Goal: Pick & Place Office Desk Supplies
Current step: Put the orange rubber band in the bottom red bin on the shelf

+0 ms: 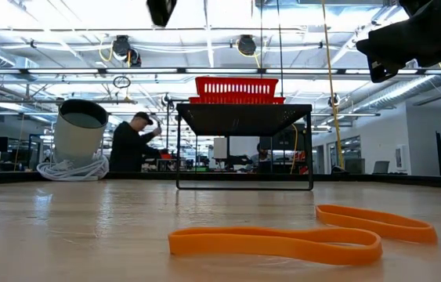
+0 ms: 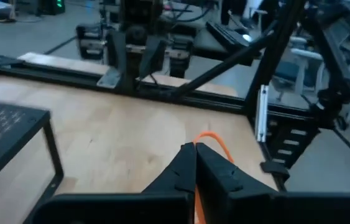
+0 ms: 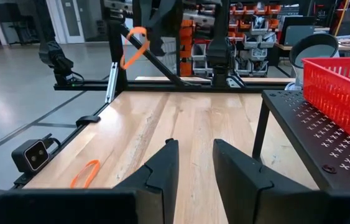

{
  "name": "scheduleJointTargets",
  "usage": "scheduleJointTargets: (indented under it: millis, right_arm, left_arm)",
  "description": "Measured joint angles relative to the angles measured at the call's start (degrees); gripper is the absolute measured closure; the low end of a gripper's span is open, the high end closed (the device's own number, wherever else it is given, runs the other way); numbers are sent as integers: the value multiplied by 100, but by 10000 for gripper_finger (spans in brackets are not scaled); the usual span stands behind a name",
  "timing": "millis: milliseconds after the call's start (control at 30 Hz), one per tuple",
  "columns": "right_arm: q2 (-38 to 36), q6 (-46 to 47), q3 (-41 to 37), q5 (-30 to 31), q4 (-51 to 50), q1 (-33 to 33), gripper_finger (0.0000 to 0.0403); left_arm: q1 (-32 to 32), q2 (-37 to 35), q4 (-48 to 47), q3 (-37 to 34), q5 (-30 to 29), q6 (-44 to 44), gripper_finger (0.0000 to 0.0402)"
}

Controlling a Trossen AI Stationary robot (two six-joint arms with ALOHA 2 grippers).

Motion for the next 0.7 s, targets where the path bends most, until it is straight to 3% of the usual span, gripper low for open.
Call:
scheduleJointTargets:
  millis: [233,333,467,700]
  right_arm:
    - [-1,0,0,-2,-4,0,314]
    - [-2,0,0,6,0,0,314]
    - [-2,2,0,127,0,0,314]
    - [-2,20,0,125,0,0,314]
  left_arm:
    - [69,-27,2290,-1545,-368,-548,395]
    - [117,-27,3243,-1971,-588,-331,397]
    - [258,-33,4240,-2116,-777,410,395]
    - [821,-31,4522,-2006,-783,957,397]
